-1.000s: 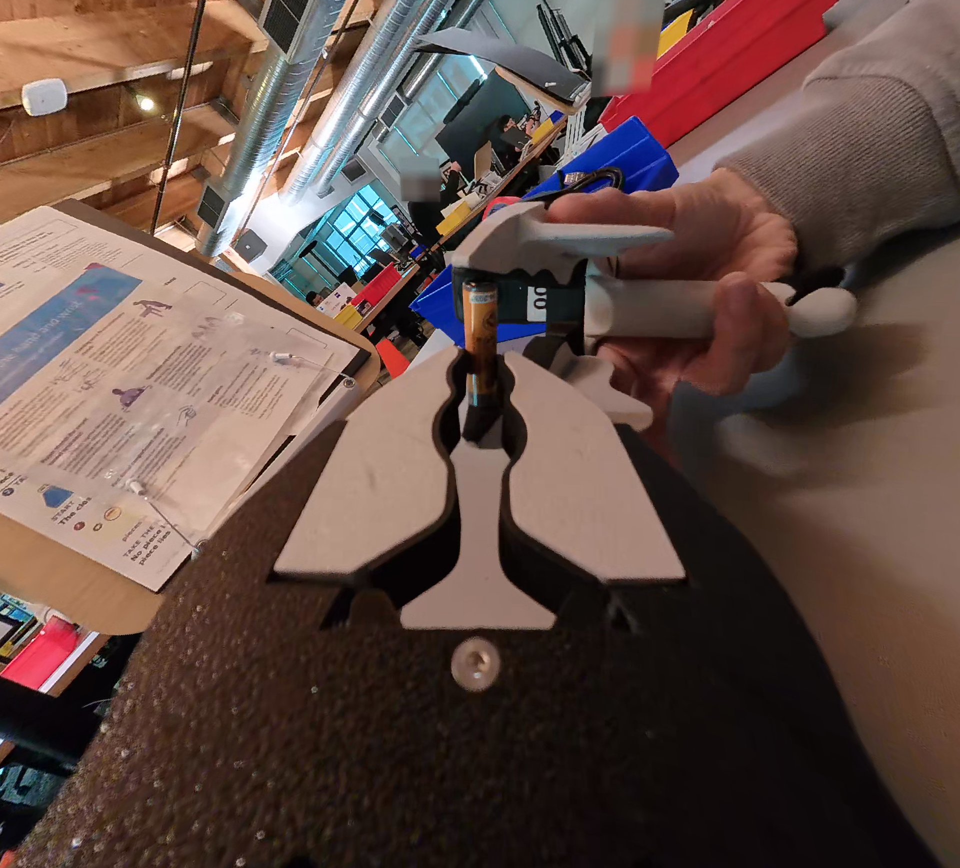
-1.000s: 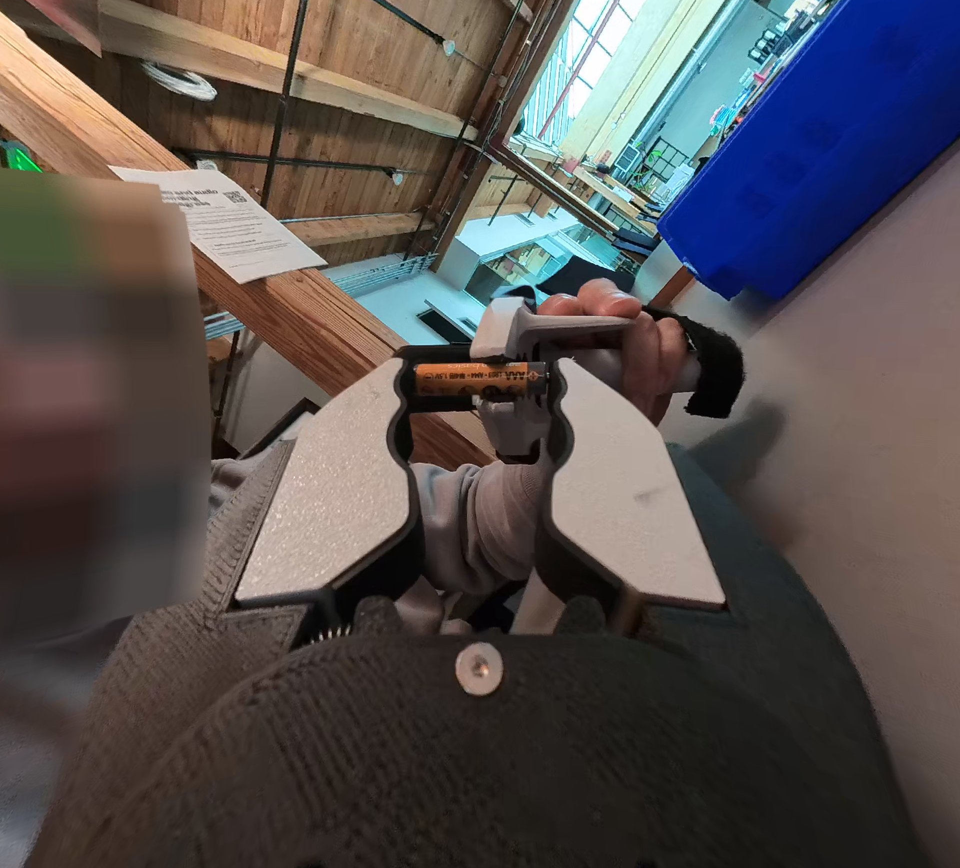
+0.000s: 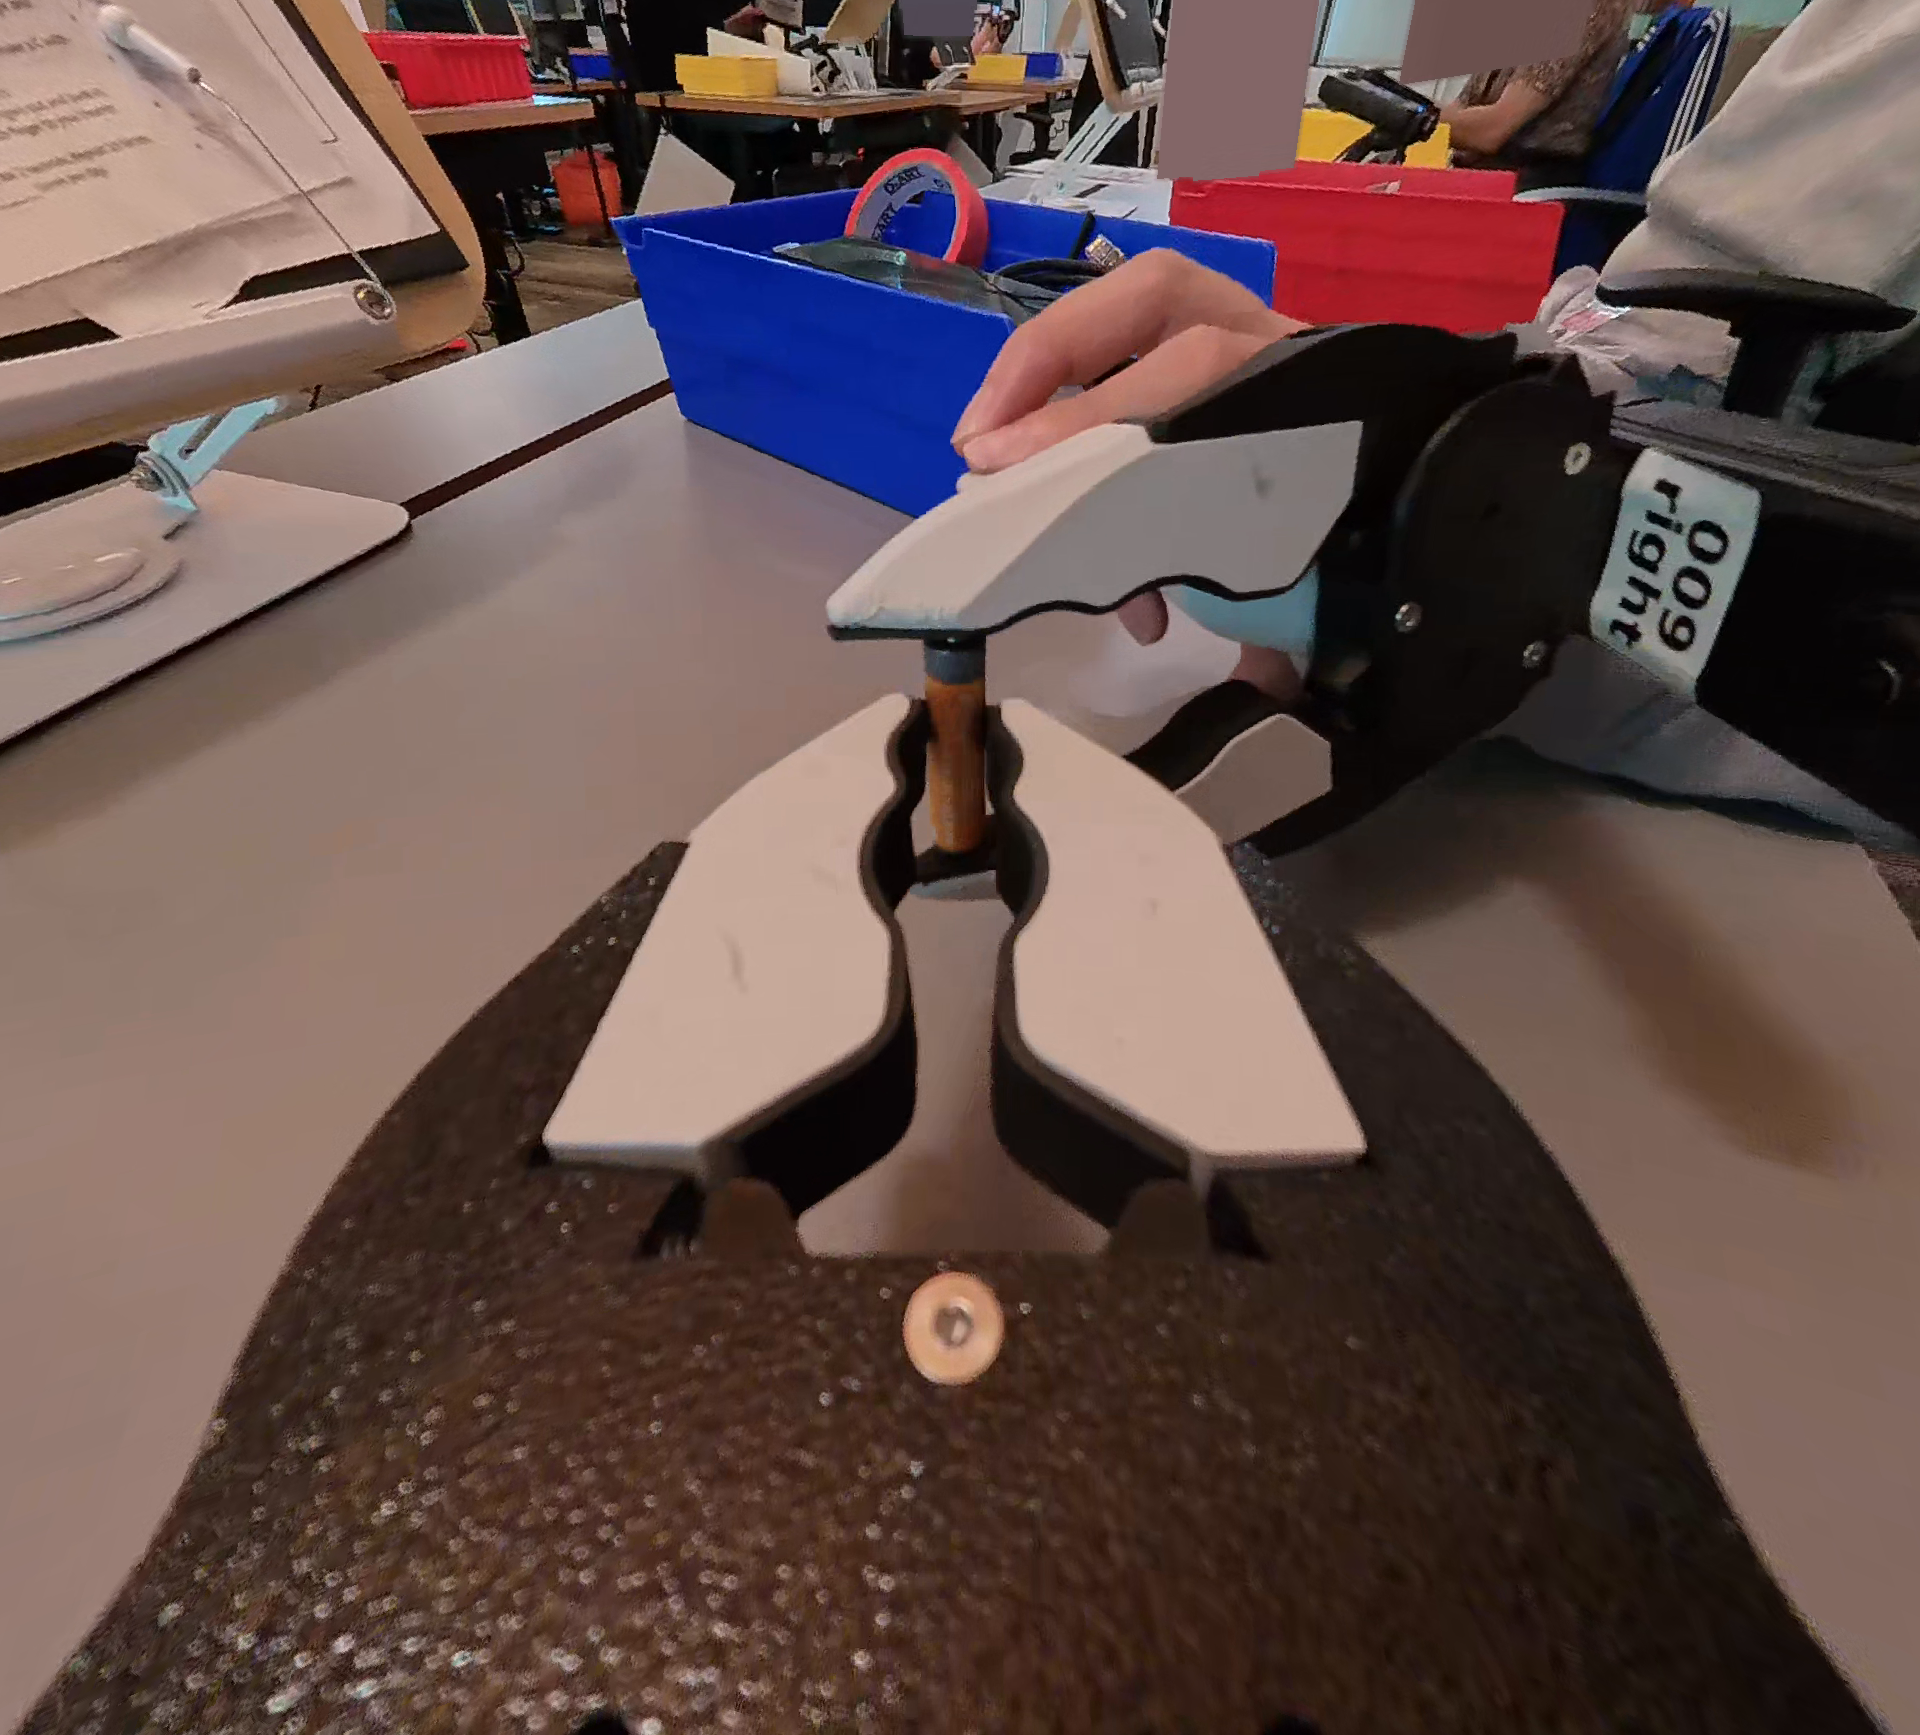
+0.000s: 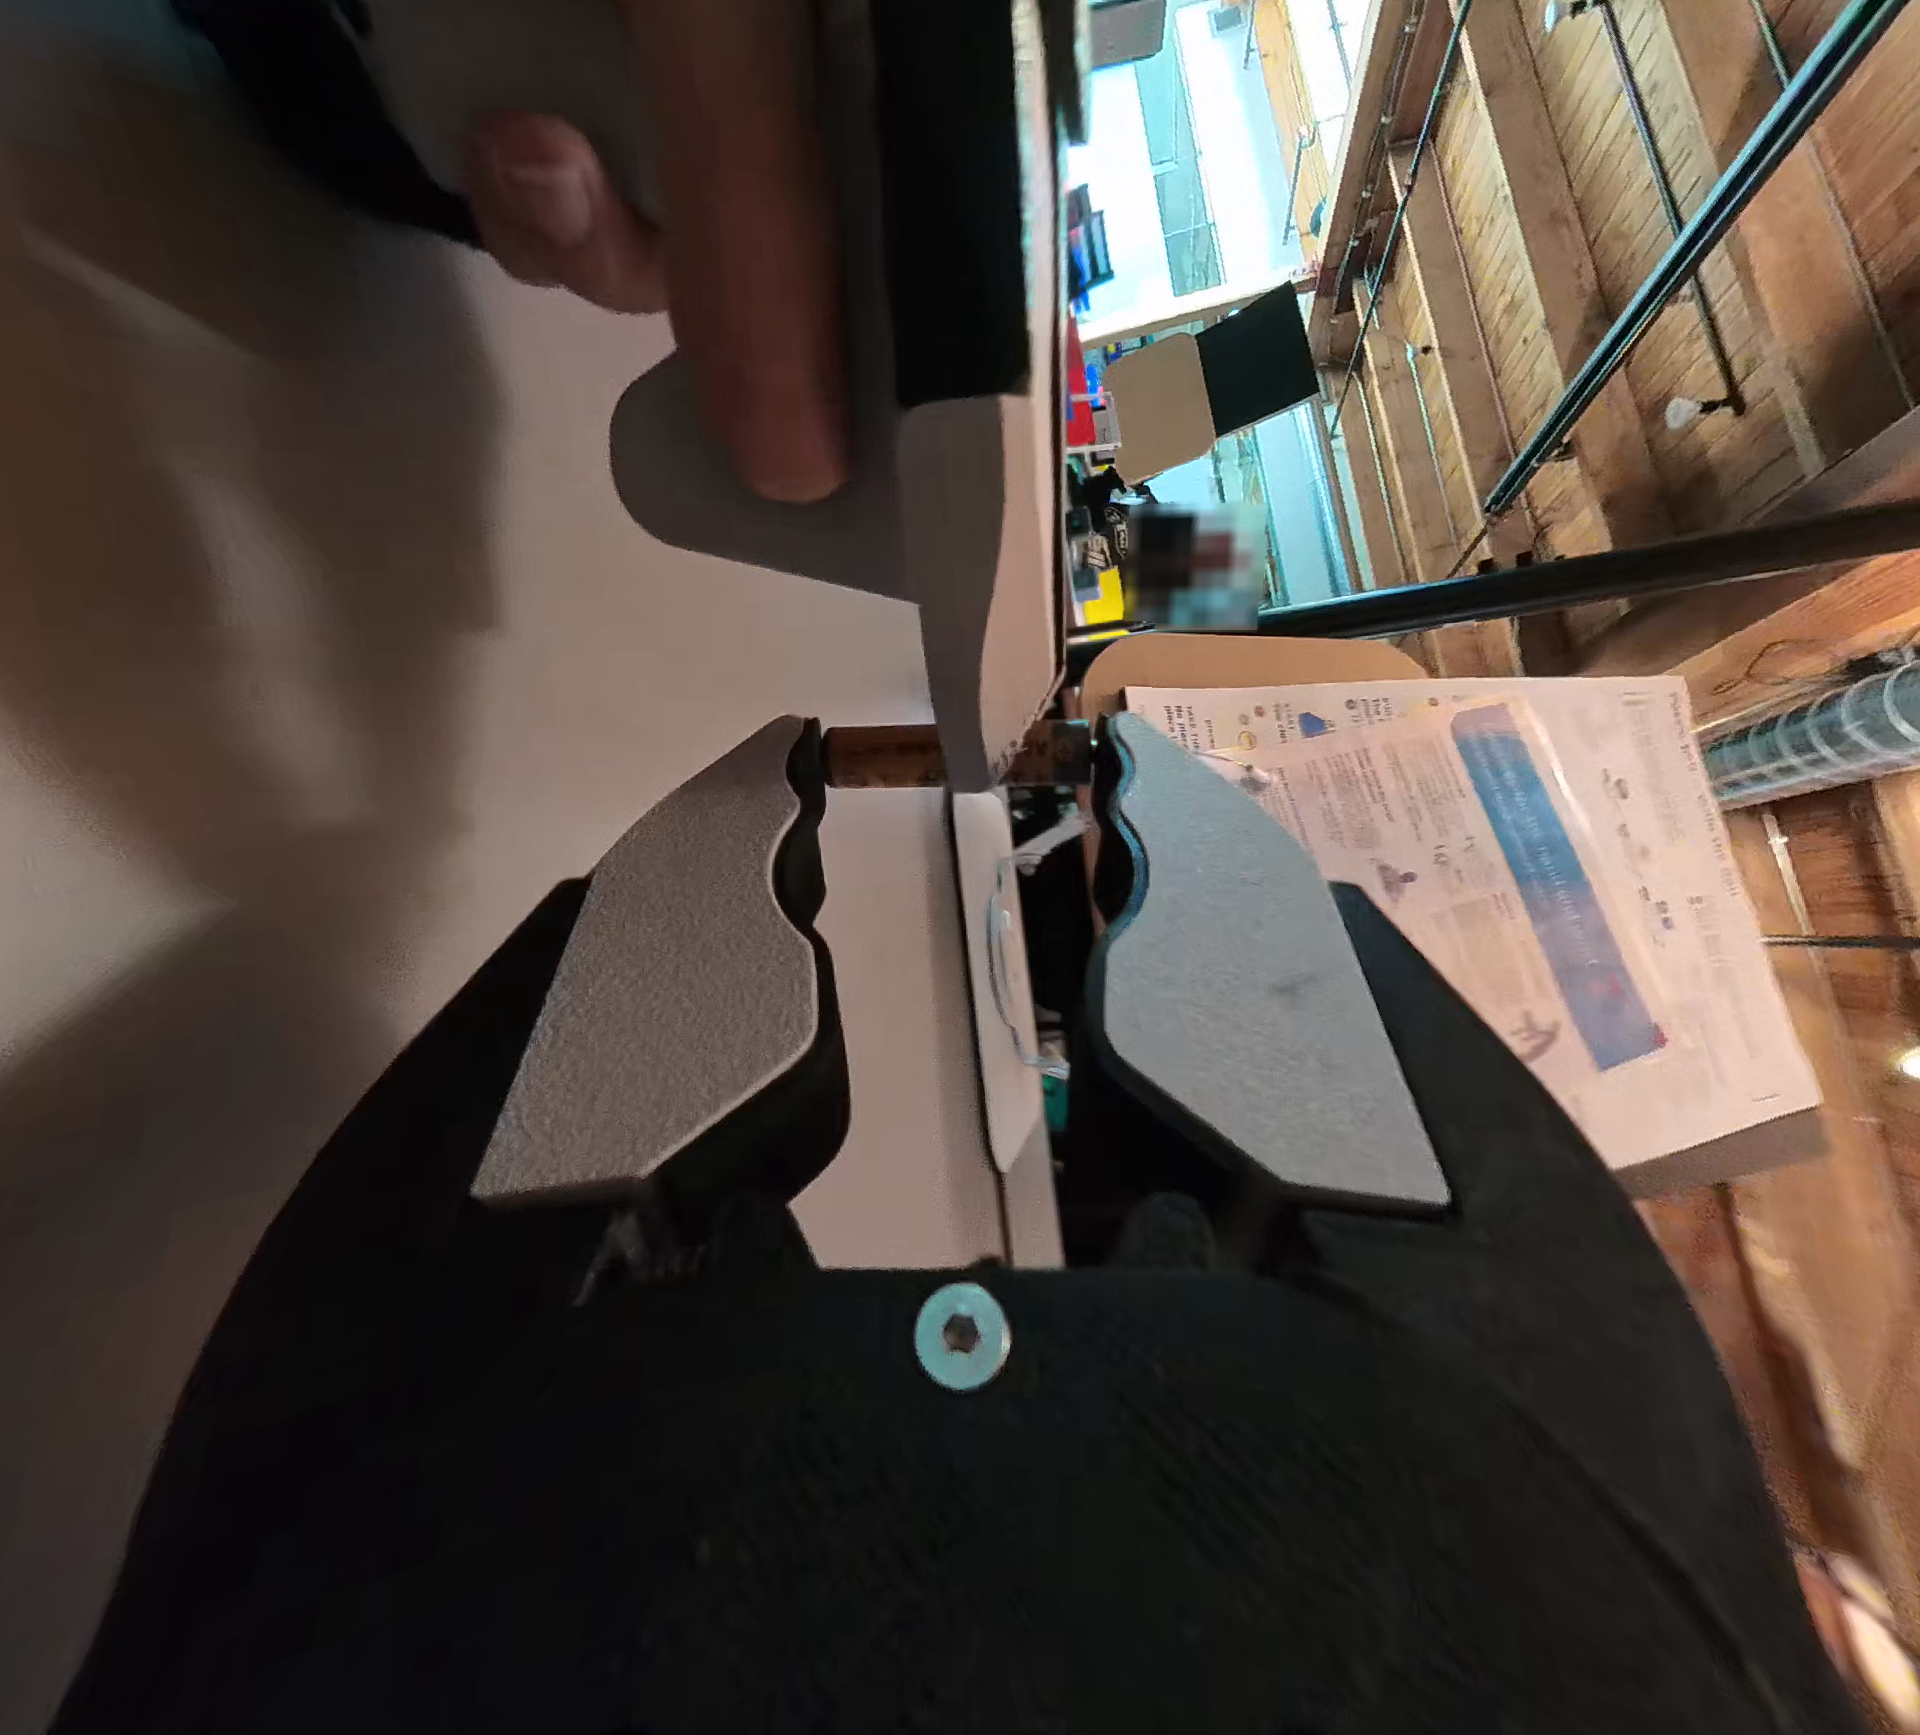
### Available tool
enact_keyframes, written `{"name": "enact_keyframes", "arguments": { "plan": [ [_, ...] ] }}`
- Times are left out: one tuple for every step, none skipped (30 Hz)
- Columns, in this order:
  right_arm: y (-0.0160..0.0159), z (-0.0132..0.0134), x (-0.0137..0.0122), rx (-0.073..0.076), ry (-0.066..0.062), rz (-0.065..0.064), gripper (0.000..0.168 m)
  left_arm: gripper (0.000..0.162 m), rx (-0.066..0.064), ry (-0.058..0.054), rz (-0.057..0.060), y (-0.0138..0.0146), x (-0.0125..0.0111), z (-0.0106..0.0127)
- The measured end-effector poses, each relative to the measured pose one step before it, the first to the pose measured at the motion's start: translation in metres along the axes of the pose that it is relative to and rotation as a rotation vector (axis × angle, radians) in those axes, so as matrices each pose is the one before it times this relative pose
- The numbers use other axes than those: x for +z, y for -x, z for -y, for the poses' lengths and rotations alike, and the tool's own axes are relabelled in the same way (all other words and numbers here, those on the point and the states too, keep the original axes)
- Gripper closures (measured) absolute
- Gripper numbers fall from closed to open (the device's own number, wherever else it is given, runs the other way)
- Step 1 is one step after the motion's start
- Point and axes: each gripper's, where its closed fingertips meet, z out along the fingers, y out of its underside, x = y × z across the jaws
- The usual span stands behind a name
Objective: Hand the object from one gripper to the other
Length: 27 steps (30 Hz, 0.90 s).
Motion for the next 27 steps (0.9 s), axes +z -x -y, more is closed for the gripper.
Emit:
{"name": "enact_keyframes", "arguments": {
  "plan": [
    [-0.00041,0.00135,-0.00064,0.0413,-0.0173,0.0021,0.118,0.152,-0.0091,-0.0041,-0.0082,-0.00031,-0.00045,0.00066],
    [-0.00011,0.0022,-0.00111,0.052,-0.0287,0.0099,0.119,0.152,-0.018,-0.0054,-0.0191,-0.00114,-0.00052,0.00079],
    [-0.00026,0.00327,-0.00218,0.0677,-0.041,0.0206,0.119,0.152,-0.0225,-0.0048,-0.023,-0.00128,-0.00095,0.00088],
    [-0.00111,0.00465,-0.00382,0.0871,-0.0552,0.026,0.119,0.152,-0.0179,-0.0084,-0.0155,-0.00008,-0.00158,0.00159],
    [-0.00244,0.00671,-0.00489,0.101,-0.0713,0.027,0.115,0.152,-0.0125,-0.0133,-0.0067,0.0009,-0.0022,0.00261],
    [-0.00473,0.00621,-0.0047,0.118,-0.0665,0.0159,0.109,0.152,-0.0074,-0.0144,-0.0138,-0.00022,-0.00251,0.00293],
    [-0.00439,0.00571,-0.00444,0.1327,-0.0567,0.0246,0.105,0.152,-0.0079,-0.0152,-0.0255,-0.00201,-0.00237,0.0032],
    [-0.00257,0.00583,-0.00363,0.144,-0.0517,0.0412,0.101,0.152,-0.0149,-0.0144,-0.0347,-0.00344,-0.0019,0.00278],
    [-0.00054,0.00493,-0.00269,0.1402,-0.04,0.0526,0.102,0.152,-0.0249,-0.0073,-0.0449,-0.00473,-0.00091,0.00161],
    [0.00248,0.00376,-0.00196,0.1206,-0.0323,0.0639,0.107,0.152,-0.0321,0.0025,-0.0499,-0.00536,0.00011,0.00015],
    [0.00687,0.00231,-0.00169,0.0957,-0.0265,0.0787,0.113,0.152,-0.0283,0.0035,-0.0445,-0.00488,0.0008,-0.00018],
    [0.00858,0.00058,-0.00073,0.0658,-0.0183,0.0766,0.121,0.152,-0.0161,0.0009,-0.0392,-0.00471,0.00119,-0.00026],
    [0.00528,0.00001,0.00061,0.0348,-0.013,0.0433,0.132,0.152,-0.003,0.0033,-0.0332,-0.00468,0.00137,-0.00104],
    [0.00115,0.00115,0.00121,0.0216,-0.0171,0.0074,0.135,0.152,0.0079,0.0086,-0.0235,-0.00391,0.00135,-0.00167],
    [0.00155,0.00168,0.00106,0.0111,-0.0159,0.008,0.14,0.152,0.0159,0.0135,-0.0172,-0.00347,0.00132,-0.00181],
    [0.00124,0.00166,0.00064,0.0055,-0.0119,0.0064,0.146,0.152,0.0218,0.0147,-0.0162,-0.00386,0.00127,-0.00161],
    [0.00119,0.00151,0.00005,0.0055,-0.0075,0.0066,0.15,0.152,0.0234,0.0126,-0.0069,-0.00267,0.00116,-0.00128],
    [-0.00007,0.00066,-0.00014,0.0034,-0.0027,0.0004,0.153,0.152,0.0214,0.0094,0.0034,-0.00107,0.00105,-0.00099],
    [-0.00077,-0.00091,-0.00022,-0.0012,0.0053,-0.0043,0.155,0.152,0.0155,0.007,0.0053,-0.00048,0.00089,-0.0008],
    [-0.00068,-0.00284,0.00021,-0.0061,0.0151,-0.0052,0.153,0.152,0.0078,0.0034,0.0018,-0.00028,0.00067,-0.00054],
    [-0.0008,-0.0033,0.00049,-0.0101,0.0188,-0.0059,0.152,0.152,0.0018,0.0022,0.0034,0.00047,0.00025,-0.00047],
    [-0.00166,-0.00044,-0.00011,-0.0063,0.0021,-0.0132,0.151,0.152,0.0013,0.0057,0.0081,0.00137,-0.00017,-0.00099],
    [-0.00155,-0.00084,0.00008,-0.0074,0.0081,-0.0119,0.15,0.152,0.0016,0.0009,0.0065,0.00124,-0.00032,-0.0004],
    [-0.00056,0.00031,-0.00027,-0.0058,0.0001,-0.0036,0.154,0.152,-0.0003,-0.0042,0.0043,0.00085,-0.00045,0.00033],
    [0.00001,0.00063,-0.0004,-0.005,-0.0037,0.0001,0.157,0.152,0.0001,-0.0057,0.0023,0.00038,-0.0003,0.00079],
    [-0.00067,0.00038,-0.00009,0.0036,-0.0009,-0.0025,0.158,0.152,0.0023,-0.0037,0.0045,0.00057,-0.00028,0.00072],
    [-0.00048,-0.00038,0.00051,0.0106,0.008,0.0025,0.158,0.152,0.009,0.0009,0.0079,0.00063,0.00009,-0.00005]
  ]
}}
